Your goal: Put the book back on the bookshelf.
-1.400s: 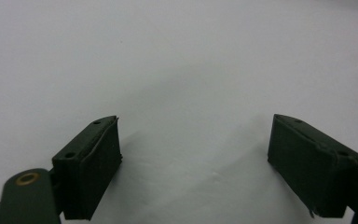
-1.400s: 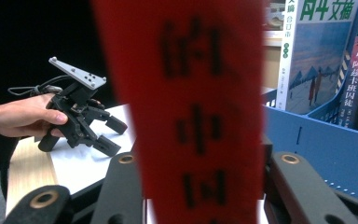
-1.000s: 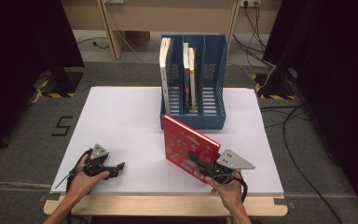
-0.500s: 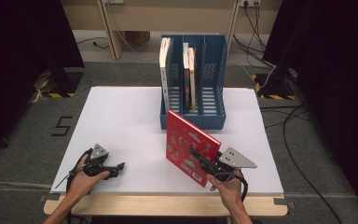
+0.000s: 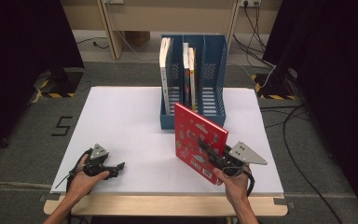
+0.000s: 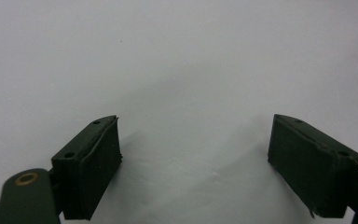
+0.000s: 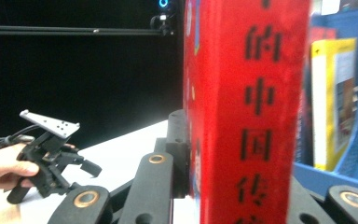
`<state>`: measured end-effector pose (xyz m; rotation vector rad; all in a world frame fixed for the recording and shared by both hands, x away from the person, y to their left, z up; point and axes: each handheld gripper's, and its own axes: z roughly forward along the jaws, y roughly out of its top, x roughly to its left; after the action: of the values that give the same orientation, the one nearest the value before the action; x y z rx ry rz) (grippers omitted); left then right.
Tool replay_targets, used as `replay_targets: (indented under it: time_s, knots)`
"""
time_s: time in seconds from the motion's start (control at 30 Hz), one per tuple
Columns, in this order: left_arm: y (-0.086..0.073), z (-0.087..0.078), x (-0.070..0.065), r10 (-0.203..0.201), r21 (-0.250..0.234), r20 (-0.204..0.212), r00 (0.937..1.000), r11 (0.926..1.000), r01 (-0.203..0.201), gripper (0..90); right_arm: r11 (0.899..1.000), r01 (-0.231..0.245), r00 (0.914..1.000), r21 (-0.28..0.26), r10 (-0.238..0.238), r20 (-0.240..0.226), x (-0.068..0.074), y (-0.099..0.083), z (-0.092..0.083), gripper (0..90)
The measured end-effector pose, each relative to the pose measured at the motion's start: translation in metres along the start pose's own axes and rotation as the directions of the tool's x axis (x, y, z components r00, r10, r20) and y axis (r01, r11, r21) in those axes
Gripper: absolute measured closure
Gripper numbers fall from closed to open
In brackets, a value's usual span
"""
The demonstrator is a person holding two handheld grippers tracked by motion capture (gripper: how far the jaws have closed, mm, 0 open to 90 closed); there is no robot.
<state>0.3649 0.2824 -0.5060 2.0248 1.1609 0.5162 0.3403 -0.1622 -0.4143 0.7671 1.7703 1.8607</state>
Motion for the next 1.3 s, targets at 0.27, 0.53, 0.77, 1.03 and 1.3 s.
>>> replay_targets:
  time_s: [0.27, 0.53, 0.77, 1.03, 1.3]
  knots:
    - [0.000, 0.000, 0.000, 0.000, 0.000, 0.000, 1.0000, 1.0000, 0.000, 15.7, 1.000, 0.020, 0.9973, -0.002, -0.020, 0.071, -0.011, 0.011, -0.012, 79.2]
    - [0.000, 0.000, 0.000, -0.002, 0.001, 0.002, 1.0000, 1.0000, 0.002, 15.4, 0.998, 0.037, 0.9884, -0.042, -0.030, 0.149, -0.025, 0.028, -0.031, 79.2]
    - [0.000, 0.000, 0.000, -0.001, 0.002, 0.001, 1.0000, 1.0000, 0.001, 15.2, 0.997, 0.046, 0.9759, -0.069, -0.030, 0.216, -0.037, 0.042, -0.040, 79.3]
    - [0.000, 0.001, 0.000, -0.001, 0.004, 0.003, 1.0000, 1.0000, 0.001, 15.1, 0.995, 0.044, 0.9668, -0.090, -0.019, 0.255, -0.047, 0.053, -0.038, 79.3]
    - [0.000, 0.000, 0.000, -0.001, 0.005, 0.002, 1.0000, 1.0000, 0.001, 15.0, 0.993, 0.050, 0.9612, -0.108, -0.018, 0.275, -0.055, 0.073, -0.034, 79.3]
